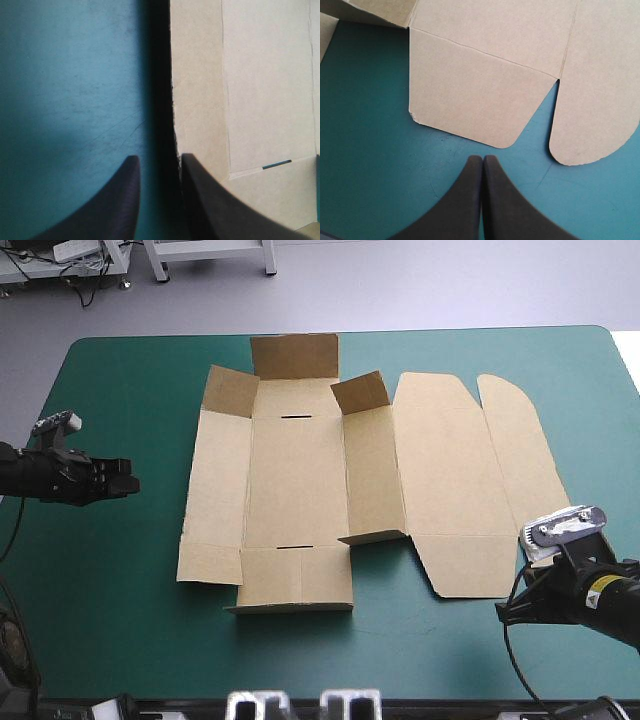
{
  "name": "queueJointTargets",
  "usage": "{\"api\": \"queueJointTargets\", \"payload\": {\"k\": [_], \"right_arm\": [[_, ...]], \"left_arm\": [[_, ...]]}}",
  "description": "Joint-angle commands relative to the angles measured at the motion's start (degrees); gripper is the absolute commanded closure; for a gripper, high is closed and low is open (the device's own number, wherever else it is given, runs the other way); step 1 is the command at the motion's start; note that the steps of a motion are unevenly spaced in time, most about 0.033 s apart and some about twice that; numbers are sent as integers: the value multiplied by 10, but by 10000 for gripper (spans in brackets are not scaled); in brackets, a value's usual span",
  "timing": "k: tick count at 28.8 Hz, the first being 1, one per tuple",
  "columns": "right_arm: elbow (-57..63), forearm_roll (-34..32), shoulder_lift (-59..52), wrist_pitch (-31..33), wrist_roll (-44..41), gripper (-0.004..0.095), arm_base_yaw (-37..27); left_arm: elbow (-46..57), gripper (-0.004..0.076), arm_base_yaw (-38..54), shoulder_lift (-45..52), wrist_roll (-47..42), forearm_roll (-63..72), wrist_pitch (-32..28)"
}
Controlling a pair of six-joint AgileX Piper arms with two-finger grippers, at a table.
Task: Fold the box
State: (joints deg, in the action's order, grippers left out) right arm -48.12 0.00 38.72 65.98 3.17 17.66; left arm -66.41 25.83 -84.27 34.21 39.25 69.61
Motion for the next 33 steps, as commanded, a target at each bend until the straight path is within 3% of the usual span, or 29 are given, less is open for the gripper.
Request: {"api": "queueJointTargets", "payload": {"k": [1, 4, 15, 23, 27, 33], "right_arm": [[-18, -4, 0, -35, 5, 928, 0], [-18, 0, 0, -35, 5, 928, 0], [-18, 0, 0, -35, 3, 928, 0], [-18, 10, 0, -31, 3, 928, 0], [-18, 10, 0, -31, 3, 928, 0], [-18, 10, 0, -31, 3, 928, 0]], "left_arm": [[-17, 288, 0, -9, 19, 71, 44], [-17, 209, -1, -33, 28, 72, 44], [-15, 211, -113, -128, 45, 68, 37], [-15, 224, -139, -195, 58, 118, 45], [-15, 360, -141, -211, 57, 134, 45], [-15, 729, -141, -216, 61, 135, 45]]}}
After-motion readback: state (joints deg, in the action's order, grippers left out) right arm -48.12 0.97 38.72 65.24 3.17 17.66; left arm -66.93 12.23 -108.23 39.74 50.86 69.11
